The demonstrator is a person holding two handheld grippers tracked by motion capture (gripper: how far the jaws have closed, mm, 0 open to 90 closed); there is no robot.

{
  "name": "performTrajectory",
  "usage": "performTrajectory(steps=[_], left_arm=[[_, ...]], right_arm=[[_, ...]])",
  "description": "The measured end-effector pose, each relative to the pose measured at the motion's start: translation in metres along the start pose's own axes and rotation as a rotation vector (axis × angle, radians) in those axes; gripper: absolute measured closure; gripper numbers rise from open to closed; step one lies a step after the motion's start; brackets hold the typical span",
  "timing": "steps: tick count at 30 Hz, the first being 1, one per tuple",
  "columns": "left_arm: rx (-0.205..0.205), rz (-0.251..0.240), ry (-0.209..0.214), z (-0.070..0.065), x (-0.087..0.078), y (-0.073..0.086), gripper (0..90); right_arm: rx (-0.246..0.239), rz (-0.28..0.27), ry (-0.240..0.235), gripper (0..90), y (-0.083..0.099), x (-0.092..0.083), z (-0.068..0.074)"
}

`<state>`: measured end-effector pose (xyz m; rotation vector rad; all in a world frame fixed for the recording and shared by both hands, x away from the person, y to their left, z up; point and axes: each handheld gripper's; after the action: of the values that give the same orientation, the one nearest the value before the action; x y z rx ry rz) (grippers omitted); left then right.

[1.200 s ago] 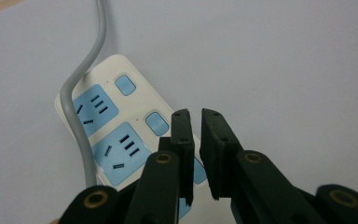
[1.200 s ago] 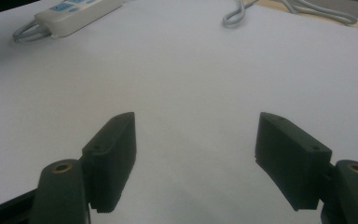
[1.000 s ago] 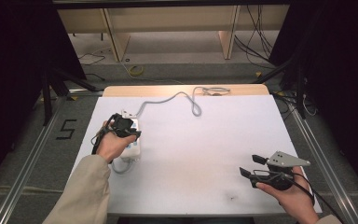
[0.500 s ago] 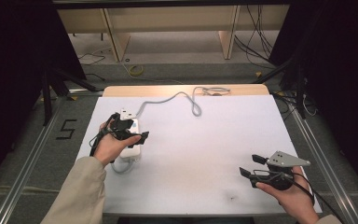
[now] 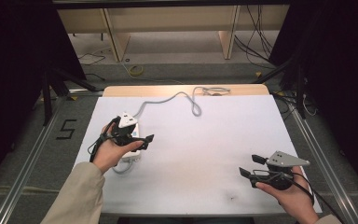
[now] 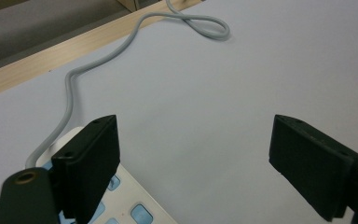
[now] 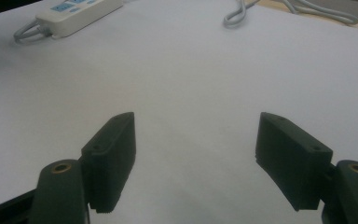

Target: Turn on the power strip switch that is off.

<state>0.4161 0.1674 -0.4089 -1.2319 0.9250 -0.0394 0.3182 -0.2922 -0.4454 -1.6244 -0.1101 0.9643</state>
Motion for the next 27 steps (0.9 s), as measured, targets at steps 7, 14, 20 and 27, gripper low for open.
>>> performTrajectory(steps=[7, 14, 20, 27], left_arm=[[0.025, -0.014, 0.024, -0.009, -0.004, 0.007, 16.1], [0.047, -0.019, 0.043, -0.017, -0.010, 0.015, 16.1], [0.064, -0.017, 0.053, -0.025, -0.013, 0.022, 16.1], [0.080, -0.014, 0.064, -0.028, -0.016, 0.030, 16.1]], right_arm=[[0.001, 0.002, -0.001, 29.3, 0.000, 0.001, 0.000], [-0.001, 0.002, -0.003, 29.3, -0.001, 0.003, -0.001], [-0.002, 0.005, -0.007, 29.3, -0.002, 0.005, -0.001], [-0.004, 0.003, -0.007, 29.3, -0.003, 0.007, -0.002]])
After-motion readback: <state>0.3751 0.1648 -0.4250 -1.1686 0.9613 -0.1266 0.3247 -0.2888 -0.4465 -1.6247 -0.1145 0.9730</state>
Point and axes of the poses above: each handheld gripper's, and its own axes: x roughly forward along the jaws, y roughly out of its underside, z roughly to its left, and after that the axes turned 2 degrees about y, right-handed
